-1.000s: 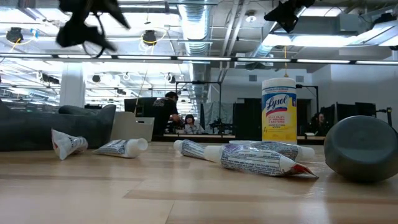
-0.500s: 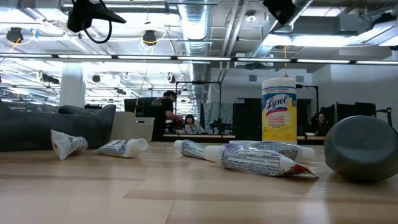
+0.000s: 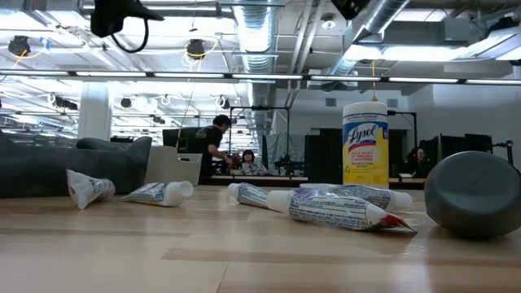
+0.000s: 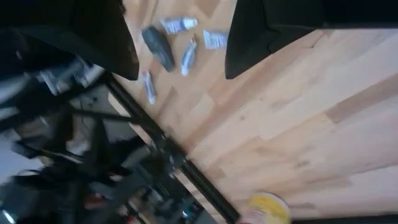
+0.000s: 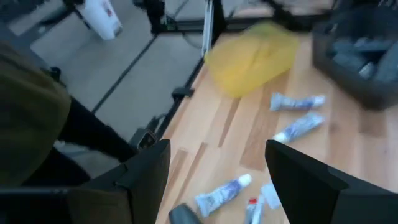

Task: Pick & Place Travel size toiletries
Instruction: Put the deodorant into the black bin

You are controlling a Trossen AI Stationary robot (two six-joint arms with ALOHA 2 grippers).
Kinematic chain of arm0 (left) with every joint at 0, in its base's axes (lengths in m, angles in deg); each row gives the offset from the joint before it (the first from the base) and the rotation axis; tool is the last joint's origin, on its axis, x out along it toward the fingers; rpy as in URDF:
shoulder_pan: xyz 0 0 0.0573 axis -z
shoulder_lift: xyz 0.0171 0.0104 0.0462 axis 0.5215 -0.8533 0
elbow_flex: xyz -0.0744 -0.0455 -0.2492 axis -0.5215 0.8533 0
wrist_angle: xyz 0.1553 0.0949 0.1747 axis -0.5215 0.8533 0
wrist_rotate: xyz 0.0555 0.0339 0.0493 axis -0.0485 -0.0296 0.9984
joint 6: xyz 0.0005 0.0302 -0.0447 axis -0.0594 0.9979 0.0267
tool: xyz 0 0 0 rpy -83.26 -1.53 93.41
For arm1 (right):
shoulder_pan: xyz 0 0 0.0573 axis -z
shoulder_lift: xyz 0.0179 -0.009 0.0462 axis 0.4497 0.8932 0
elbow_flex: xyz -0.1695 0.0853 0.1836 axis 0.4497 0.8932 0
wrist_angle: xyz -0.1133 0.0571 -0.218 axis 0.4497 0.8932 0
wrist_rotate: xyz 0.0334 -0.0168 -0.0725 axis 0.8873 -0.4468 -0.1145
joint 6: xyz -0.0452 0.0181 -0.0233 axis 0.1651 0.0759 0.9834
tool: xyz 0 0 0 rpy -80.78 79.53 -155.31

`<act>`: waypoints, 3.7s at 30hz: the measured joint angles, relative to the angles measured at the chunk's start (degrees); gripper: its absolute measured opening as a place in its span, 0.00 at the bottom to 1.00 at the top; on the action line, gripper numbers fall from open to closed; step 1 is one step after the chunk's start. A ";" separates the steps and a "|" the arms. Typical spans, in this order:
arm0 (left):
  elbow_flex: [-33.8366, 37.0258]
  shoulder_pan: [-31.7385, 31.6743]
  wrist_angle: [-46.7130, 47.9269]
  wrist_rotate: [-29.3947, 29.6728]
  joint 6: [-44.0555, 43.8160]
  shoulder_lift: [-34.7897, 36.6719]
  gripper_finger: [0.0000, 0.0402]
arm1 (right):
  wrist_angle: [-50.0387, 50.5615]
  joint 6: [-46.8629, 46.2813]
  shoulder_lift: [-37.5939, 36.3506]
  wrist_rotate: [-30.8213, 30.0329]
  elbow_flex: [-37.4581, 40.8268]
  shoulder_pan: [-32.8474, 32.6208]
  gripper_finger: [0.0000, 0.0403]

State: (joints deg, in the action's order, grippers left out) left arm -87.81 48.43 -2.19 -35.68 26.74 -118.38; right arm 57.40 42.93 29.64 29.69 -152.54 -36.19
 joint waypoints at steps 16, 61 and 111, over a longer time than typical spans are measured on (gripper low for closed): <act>-0.02 0.39 -1.28 -18.00 11.86 0.82 0.61 | 7.69 -1.40 18.98 -3.50 0.02 -10.35 0.63; 0.02 0.39 -2.52 -19.71 23.19 0.82 0.65 | 19.19 0.18 34.40 -17.79 -19.03 -14.30 0.44; 0.02 0.28 -22.19 -11.16 46.69 -2.16 0.74 | 5.85 9.83 34.18 -26.59 -44.68 1.92 0.48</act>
State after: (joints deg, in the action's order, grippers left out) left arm -87.78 48.71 -24.38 -46.84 73.43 -120.54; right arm 63.25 52.76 63.82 3.10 -197.22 -34.27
